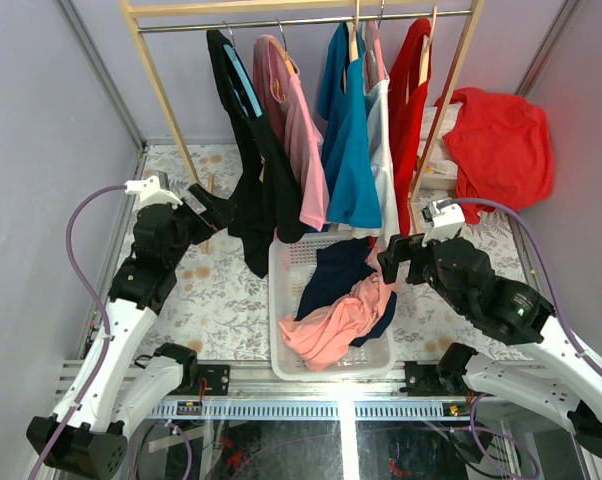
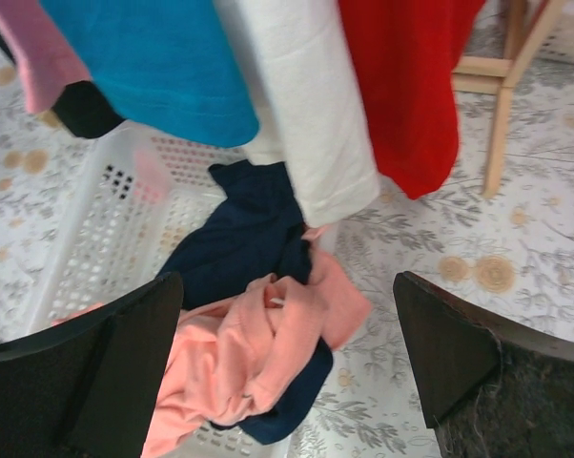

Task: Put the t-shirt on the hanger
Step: Reset both arms

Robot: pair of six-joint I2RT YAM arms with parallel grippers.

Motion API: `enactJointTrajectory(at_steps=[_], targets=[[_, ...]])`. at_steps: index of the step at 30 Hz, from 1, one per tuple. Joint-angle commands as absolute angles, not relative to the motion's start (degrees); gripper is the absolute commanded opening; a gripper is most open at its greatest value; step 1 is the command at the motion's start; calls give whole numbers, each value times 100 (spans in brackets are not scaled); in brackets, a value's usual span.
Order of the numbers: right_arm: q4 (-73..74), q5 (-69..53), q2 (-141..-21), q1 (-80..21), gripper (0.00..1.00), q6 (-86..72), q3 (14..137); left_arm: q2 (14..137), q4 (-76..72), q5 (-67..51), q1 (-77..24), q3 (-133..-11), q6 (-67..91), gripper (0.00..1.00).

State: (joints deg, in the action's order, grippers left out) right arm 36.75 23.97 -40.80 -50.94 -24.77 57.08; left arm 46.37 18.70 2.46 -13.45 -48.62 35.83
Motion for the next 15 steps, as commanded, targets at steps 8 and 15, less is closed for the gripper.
enactJointTrajectory(at_steps=[8, 15], targets=[[3303, 3262, -4353, -5067, 99, -2430, 5687, 4600, 1418, -272, -1353, -4695, 3519, 100], [3145, 3261, -4554, -5057, 99, -2374, 5654, 4332, 1602, -196, -1350, -4530, 3461, 100]])
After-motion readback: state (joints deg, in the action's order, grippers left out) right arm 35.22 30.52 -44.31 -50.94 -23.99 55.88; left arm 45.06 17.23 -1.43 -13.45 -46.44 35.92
